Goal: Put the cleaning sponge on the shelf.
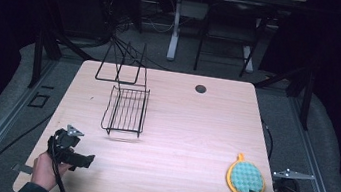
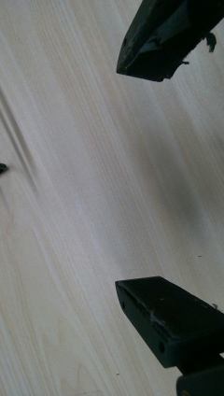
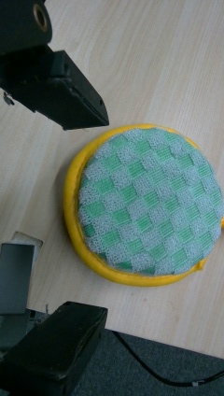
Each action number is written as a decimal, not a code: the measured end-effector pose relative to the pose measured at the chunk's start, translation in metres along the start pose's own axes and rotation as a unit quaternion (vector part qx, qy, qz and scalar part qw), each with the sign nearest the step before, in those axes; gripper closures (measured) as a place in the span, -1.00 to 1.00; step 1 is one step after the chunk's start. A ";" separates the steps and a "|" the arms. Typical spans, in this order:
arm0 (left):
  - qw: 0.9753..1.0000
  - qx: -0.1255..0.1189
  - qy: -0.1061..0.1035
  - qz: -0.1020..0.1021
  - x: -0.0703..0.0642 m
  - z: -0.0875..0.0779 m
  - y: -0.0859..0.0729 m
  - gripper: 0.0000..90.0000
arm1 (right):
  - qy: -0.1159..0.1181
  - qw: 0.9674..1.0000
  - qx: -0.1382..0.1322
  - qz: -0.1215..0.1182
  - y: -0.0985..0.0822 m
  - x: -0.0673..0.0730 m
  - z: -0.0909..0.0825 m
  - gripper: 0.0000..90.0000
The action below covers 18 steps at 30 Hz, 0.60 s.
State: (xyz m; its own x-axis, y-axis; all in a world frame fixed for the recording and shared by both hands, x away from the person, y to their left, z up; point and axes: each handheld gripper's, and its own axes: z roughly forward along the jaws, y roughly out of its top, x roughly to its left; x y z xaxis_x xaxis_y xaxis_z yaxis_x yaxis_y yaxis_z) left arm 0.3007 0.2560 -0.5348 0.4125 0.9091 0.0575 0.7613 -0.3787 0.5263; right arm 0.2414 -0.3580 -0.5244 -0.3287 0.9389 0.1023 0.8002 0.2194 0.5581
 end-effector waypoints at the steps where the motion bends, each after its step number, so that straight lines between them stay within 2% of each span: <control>1: 1.000 0.000 -0.001 0.001 0.000 0.000 0.000 -1.00 | 0.000 1.000 0.000 0.002 0.001 0.001 0.000 -0.84; 18: 1.000 0.000 -0.002 0.007 -0.003 0.001 0.001 -1.00 | -0.001 1.000 -0.004 -0.010 0.013 -0.002 0.007 -0.89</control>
State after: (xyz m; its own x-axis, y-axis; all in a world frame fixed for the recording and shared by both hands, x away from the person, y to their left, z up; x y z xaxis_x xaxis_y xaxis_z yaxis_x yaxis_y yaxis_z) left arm 0.3009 0.2525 -0.5356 0.4253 0.9030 0.0609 0.7558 -0.3913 0.5250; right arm 0.2557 -0.3547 -0.5236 -0.3437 0.9348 0.0897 0.7892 0.2357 0.5672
